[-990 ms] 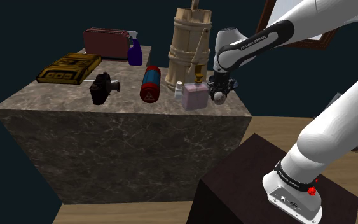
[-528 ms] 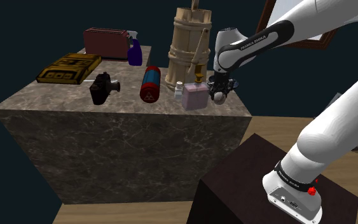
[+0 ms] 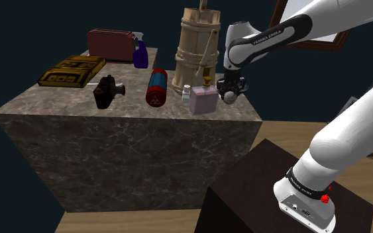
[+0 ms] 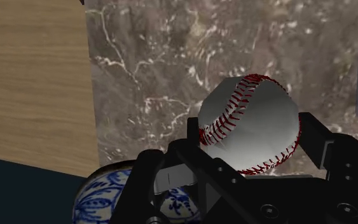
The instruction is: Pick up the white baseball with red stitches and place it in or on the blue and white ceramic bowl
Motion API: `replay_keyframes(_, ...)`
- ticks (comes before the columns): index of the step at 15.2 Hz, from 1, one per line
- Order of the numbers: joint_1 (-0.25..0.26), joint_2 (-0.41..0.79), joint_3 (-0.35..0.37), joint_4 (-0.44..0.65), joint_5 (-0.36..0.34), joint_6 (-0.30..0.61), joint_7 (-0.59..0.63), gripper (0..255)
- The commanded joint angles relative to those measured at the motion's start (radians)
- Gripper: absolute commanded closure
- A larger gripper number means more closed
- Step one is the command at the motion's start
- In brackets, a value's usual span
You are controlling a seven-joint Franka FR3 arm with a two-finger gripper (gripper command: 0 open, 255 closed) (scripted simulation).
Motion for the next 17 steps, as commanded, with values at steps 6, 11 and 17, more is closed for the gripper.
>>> replay_keyframes(6, 0.003, -0.041, 0.001, 0.055, 0.010, -0.095, -0.014, 255)
replay_keyframes(11, 0.004, -0.064, 0.002, 0.101, 0.015, -0.164, -0.024, 255)
replay_keyframes(17, 0.005, -0.082, 0.003, 0.164, 0.020, -0.245, -0.035, 255)
